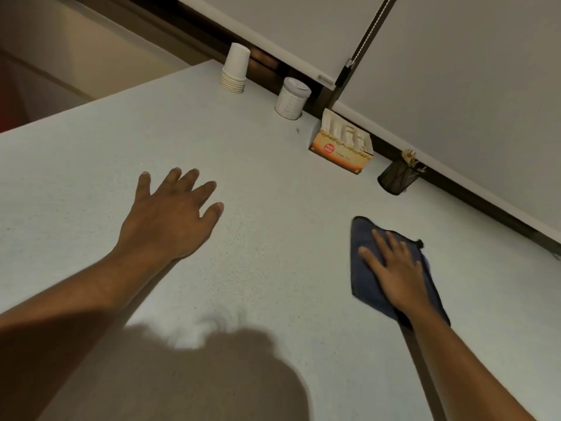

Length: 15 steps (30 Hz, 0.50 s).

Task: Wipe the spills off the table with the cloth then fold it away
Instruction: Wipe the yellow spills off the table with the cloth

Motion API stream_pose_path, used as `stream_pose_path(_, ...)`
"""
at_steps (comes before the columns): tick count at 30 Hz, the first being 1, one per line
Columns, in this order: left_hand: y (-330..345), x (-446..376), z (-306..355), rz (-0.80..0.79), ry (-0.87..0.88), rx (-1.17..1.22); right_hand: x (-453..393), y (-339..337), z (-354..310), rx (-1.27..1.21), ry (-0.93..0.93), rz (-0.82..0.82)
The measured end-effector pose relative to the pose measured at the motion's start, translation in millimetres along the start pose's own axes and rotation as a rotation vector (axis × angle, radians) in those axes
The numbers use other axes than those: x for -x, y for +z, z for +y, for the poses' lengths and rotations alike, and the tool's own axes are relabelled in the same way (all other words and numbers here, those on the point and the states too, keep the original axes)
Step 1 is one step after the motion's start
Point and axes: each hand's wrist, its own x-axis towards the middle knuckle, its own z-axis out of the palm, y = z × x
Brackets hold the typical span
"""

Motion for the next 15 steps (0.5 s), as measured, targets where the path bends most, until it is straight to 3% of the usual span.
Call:
stream_pose_path(5, 0, -1, 4, 0.009, -0.023, 0.014, -92, -1, -60, -0.047, 0.14, 0.018)
stream_pose_path(9, -2, 0, 6, 0.01, -0.048, 0.028, -140, 5, -155, -0.088, 0.1, 0.002)
stream_pose_path(13, -5, 1, 6, -0.005, -0.054, 0.031, -125, 27, -250, -0.082, -0.18, -0.029)
stream_pose_path(15, -7, 1, 7, -0.008, -0.053, 0.038, -107, 37, -265, -0.046, -0.368, -0.047)
